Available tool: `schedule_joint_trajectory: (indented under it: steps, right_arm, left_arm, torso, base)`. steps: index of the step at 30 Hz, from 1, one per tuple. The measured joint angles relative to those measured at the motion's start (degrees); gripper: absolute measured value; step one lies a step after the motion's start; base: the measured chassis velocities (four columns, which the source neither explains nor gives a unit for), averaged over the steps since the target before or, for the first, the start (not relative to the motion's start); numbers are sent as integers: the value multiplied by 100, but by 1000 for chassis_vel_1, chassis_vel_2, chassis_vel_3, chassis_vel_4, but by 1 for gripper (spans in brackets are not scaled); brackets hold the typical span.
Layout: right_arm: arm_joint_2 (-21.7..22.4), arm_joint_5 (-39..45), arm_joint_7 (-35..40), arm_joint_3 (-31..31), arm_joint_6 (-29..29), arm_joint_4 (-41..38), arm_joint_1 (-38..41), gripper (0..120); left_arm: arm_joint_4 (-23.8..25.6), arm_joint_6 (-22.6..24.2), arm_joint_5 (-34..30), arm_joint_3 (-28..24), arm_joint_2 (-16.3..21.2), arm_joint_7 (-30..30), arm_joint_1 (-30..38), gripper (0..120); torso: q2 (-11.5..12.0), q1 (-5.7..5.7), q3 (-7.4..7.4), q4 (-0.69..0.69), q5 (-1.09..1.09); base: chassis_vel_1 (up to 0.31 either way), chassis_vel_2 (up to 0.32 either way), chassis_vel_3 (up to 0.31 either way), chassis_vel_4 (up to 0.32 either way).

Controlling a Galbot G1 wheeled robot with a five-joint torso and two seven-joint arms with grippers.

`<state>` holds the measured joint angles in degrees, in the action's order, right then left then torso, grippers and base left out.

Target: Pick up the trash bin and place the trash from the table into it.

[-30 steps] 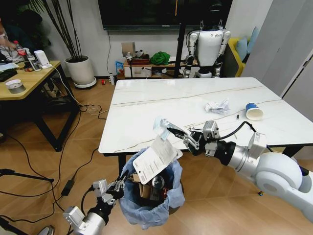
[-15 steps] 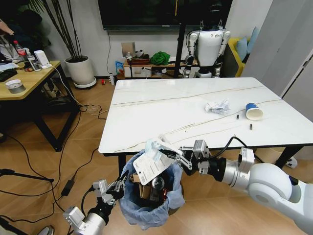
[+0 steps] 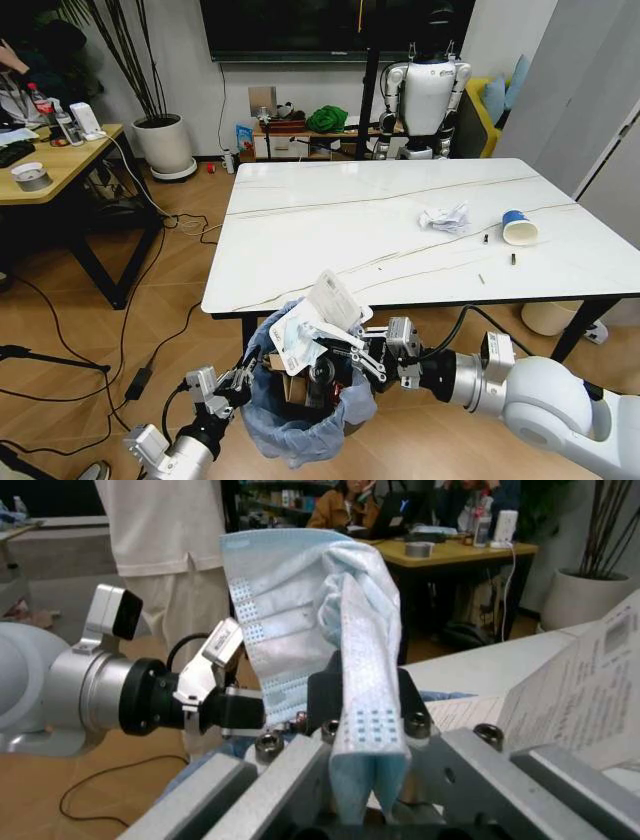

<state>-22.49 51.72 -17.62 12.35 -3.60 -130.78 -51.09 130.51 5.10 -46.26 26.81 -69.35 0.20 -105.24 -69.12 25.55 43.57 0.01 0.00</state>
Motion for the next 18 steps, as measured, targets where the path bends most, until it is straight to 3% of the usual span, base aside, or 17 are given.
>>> schedule_joint_trajectory:
  steps: [3, 18]
  right_arm:
    - [-17, -50, -2, 15, 0, 35, 16, 2]
    - [-18, -161, -25, 23, -12, 150, 5, 58]
  left_arm:
    - [-17, 0, -5, -8, -4, 0, 13, 0]
    - [-120, 14, -79, -37, 18, -35, 143, 0]
  torso:
    - [0, 0, 0, 0, 0]
    - [0, 0, 0, 0, 0]
  base:
    - [0, 0, 0, 0]
    - [0, 0, 0, 0]
